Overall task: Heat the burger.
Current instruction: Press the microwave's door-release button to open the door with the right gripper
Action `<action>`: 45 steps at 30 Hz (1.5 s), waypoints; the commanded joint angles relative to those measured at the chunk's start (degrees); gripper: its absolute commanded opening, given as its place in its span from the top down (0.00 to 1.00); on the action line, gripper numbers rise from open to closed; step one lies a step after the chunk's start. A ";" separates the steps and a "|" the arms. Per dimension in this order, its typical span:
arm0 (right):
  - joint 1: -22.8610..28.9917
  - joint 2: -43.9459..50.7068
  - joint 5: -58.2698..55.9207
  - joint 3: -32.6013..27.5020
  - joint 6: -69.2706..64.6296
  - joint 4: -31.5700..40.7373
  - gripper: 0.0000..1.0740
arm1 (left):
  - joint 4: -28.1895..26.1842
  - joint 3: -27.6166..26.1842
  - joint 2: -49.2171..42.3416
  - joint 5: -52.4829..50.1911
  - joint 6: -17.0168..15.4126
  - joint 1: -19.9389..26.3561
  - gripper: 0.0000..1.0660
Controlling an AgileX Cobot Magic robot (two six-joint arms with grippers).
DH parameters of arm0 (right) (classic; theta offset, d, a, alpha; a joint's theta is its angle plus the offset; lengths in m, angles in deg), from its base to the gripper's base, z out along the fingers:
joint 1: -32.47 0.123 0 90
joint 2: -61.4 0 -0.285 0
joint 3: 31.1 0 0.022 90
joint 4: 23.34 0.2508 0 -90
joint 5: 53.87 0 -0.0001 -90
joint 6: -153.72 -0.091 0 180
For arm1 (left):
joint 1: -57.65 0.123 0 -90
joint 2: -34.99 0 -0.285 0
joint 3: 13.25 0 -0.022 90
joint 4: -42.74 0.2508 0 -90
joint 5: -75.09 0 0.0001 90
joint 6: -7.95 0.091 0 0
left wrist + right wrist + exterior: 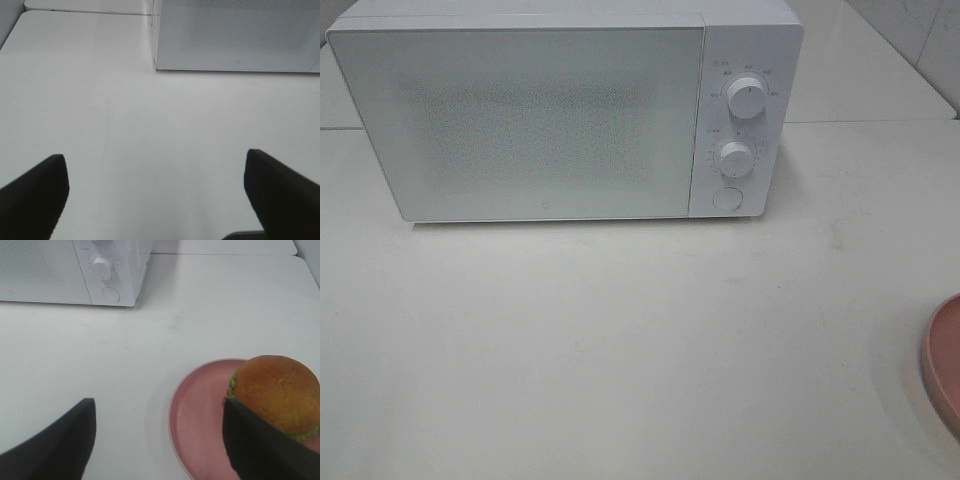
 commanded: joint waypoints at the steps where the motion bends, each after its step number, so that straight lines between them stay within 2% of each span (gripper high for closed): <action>1: -0.40 1.49 0.86 -0.23 0.52 -0.23 0.35 | -0.34 -0.06 -1.20 -0.80 -0.06 0.17 0.18; 19: -0.40 0.11 1.20 0.46 -0.46 -0.23 0.35 | -0.34 -0.06 -1.20 -0.80 -0.06 0.17 0.18; 33: -0.40 -15.01 10.14 1.43 -2.12 -0.23 0.35 | -0.34 -0.06 -1.20 -0.80 -0.06 0.17 0.18; 35: -0.40 -18.51 14.21 0.57 -2.06 -0.23 0.35 | -0.34 -0.06 -1.20 -0.80 -0.06 0.17 0.18; 45: -0.40 -24.58 25.04 -1.95 -2.06 -0.23 0.35 | -0.34 -0.06 -1.20 -0.80 -0.06 0.17 0.18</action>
